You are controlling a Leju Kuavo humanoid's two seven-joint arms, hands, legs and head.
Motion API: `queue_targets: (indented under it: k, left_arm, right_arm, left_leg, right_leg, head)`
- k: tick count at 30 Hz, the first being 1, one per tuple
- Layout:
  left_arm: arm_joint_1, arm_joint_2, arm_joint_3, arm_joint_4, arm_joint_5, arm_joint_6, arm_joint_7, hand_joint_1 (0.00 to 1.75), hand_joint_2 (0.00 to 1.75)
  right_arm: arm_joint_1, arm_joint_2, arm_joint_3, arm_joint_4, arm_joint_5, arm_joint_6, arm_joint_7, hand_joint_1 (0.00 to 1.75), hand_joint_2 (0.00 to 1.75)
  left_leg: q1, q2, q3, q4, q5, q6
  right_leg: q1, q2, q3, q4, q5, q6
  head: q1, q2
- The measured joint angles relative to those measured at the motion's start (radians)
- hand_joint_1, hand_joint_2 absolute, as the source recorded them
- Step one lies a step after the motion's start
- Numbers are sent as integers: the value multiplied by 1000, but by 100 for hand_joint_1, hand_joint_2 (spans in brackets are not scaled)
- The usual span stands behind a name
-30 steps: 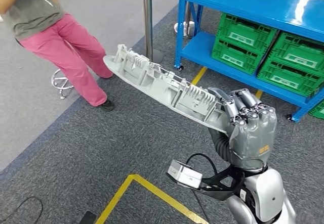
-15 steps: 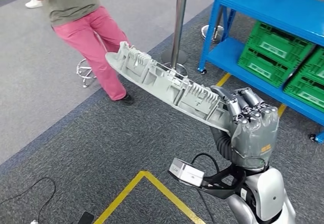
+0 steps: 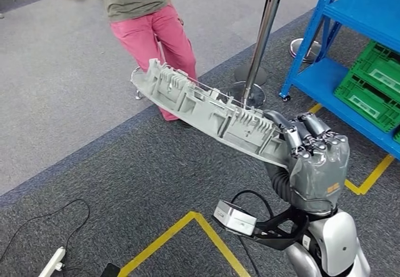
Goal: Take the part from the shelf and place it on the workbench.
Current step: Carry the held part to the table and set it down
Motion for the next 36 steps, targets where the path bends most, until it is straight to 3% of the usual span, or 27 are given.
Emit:
queue_targets:
  k: [2, 4, 6, 7, 8, 11, 13, 15, 17, 18, 20, 21, 22, 23, 24, 26, 27, 28, 30, 32, 34, 36]
  left_arm:
    - [1, 2, 0, 1, 0, -1, 1, 0, 175]
    - [-2, 3, 0, 2, -1, -4, 1, 0, 175]
    - [-3, 6, 0, 5, -3, -6, 3, 0, 175]
    - [-2, 8, 0, 7, -6, -7, 5, 0, 175]
    - [-1, 10, 0, 9, -8, -7, 7, 0, 175]
    - [-2, 15, 0, 13, -11, -7, 7, 0, 175]
    - [-4, 17, 0, 15, -11, -7, 7, 0, 175]
    - [-2, 18, 0, 17, -11, -7, 7, 0, 175]
    - [0, 18, 0, 18, -11, -6, 8, 0, 175]
    - [-1, 18, 0, 18, -11, -6, 8, 0, 175]
    - [-4, 18, -1, 20, -11, -6, 8, 0, 175]
    - [-4, 18, -1, 21, -12, -6, 8, 0, 175]
    - [-4, 18, -1, 22, -12, -6, 8, 0, 175]
    - [-3, 19, -1, 23, -13, -6, 8, 0, 175]
    - [-3, 19, -1, 25, -15, -6, 8, 0, 175]
    - [-4, 19, -3, 29, -20, -7, 8, 0, 175]
    - [-4, 19, -4, 30, -24, -7, 8, 0, 175]
    - [-4, 19, -4, 32, -27, -7, 7, 0, 175]
    - [-1, 20, -5, 36, -35, -6, 6, 0, 175]
    - [2, 19, -6, 40, -42, -4, 2, 0, 175]
    - [1, 17, -11, 45, -47, -3, -2, 0, 175]
    - [1, 16, -17, 49, -49, -4, -3, 0, 175]
  right_arm:
    - [3, 0, -6, 0, 0, -1, -12, 175, 175]
    - [5, 0, -10, 0, 0, -5, -20, 175, 175]
    - [7, 0, -14, 0, 0, -9, -27, 175, 175]
    - [10, 0, -17, 0, 0, -10, -32, 175, 175]
    - [12, 0, -20, 1, 0, -10, -36, 175, 175]
    - [16, 1, -27, 1, 0, -12, -41, 175, 175]
    - [17, 2, -31, 1, 0, -14, -41, 175, 175]
    - [17, 3, -34, 1, 0, -14, -41, 175, 175]
    - [17, 3, -37, 0, 0, -15, -41, 175, 175]
    - [17, 3, -37, 0, 0, -16, -42, 175, 175]
    - [20, 3, -40, 0, 0, -17, -46, 175, 175]
    - [22, 3, -43, 0, 0, -17, -50, 175, 175]
    - [26, 3, -46, 0, 0, -17, -53, 175, 175]
    - [30, 3, -50, 0, 0, -17, -56, 175, 175]
    - [33, 3, -54, 0, 0, -16, -59, 175, 175]
    - [37, 4, -64, -3, 0, -17, -67, 175, 175]
    - [40, 4, -69, -5, 0, -17, -72, 175, 175]
    - [44, 5, -76, -8, 0, -17, -79, 175, 175]
    - [59, 11, -95, -16, 0, -18, -101, 175, 175]
    - [82, 23, -122, -28, 1, -21, -136, 175, 175]
    - [116, 47, -157, -43, 1, -36, -187, 175, 175]
    - [154, 84, -198, -55, 1, -63, -252, 175, 175]
  left_leg:
    - [-2, 28, -13, 33, -23, -13]
    - [3, 77, -63, 138, -77, -29]
    - [13, 97, -121, 249, -116, -40]
    - [16, 100, -129, 264, -112, -43]
    - [19, 103, -117, 239, -88, -45]
    - [15, 141, -21, 54, -4, -38]
    - [7, 159, 5, -1, 1, -25]
    - [5, 147, 4, -6, 1, -10]
    - [8, 130, 7, -14, 5, 4]
    - [10, 122, 9, -17, 6, 10]
    - [9, 105, 9, -18, 6, 18]
    - [8, 96, 10, -17, 6, 19]
    - [8, 86, 10, -17, 6, 19]
    - [7, 76, 11, -17, 5, 19]
    - [7, 65, 13, -17, 5, 18]
    - [6, 46, 14, -12, 2, 13]
    - [5, 39, 11, -9, 1, 8]
    - [5, 32, 7, -6, 1, 3]
    - [8, 19, 2, -5, 3, -8]
    - [8, 33, -6, 14, -12, -19]
    - [9, 72, -47, 105, -65, -30]
    - [13, 93, -107, 234, -120, -37]
  right_leg:
    - [-5, -22, 11, -11, 2, -7]
    - [-6, -46, 19, -15, 0, -12]
    - [-5, -70, 21, -15, -4, -14]
    - [-5, -80, 22, -15, -6, -14]
    - [-5, -90, 24, -15, -8, -12]
    - [-2, -115, 34, -13, -17, -2]
    - [4, -130, 36, -13, -21, 8]
    - [5, -144, 39, -16, -25, 18]
    - [1, -121, 28, 10, -47, 27]
    - [-1, -98, 6, 55, -72, 29]
    - [-3, -61, -66, 194, -132, 31]
    - [-3, -55, -101, 255, -149, 32]
    - [-2, -53, -122, 283, -147, 32]
    - [-3, -52, -122, 270, -124, 31]
    - [-3, -49, -104, 219, -86, 30]
    - [-8, -20, -44, 80, -16, 28]
    - [-10, -6, -21, 33, -1, 26]
    - [-10, 5, -9, 9, 1, 24]
    - [-9, -1, -2, 2, -1, 16]
    - [-10, -17, 4, -5, 2, 6]
    - [-10, -40, 12, -9, 0, -4]
    - [-8, -62, 15, -8, -4, -10]
  head:
    - [-9, 0]
    - [-19, 0]
    - [-19, 0]
    - [-20, 0]
    - [-20, 0]
    - [-19, 0]
    - [-18, 0]
    - [-16, 0]
    - [-13, 0]
    - [-11, 0]
    - [-7, 0]
    - [-6, 0]
    - [-6, 0]
    - [-6, 0]
    - [-6, 0]
    - [-5, 0]
    - [-6, 0]
    - [-6, 0]
    - [-6, 0]
    - [-9, 0]
    - [-15, 0]
    - [-17, 0]
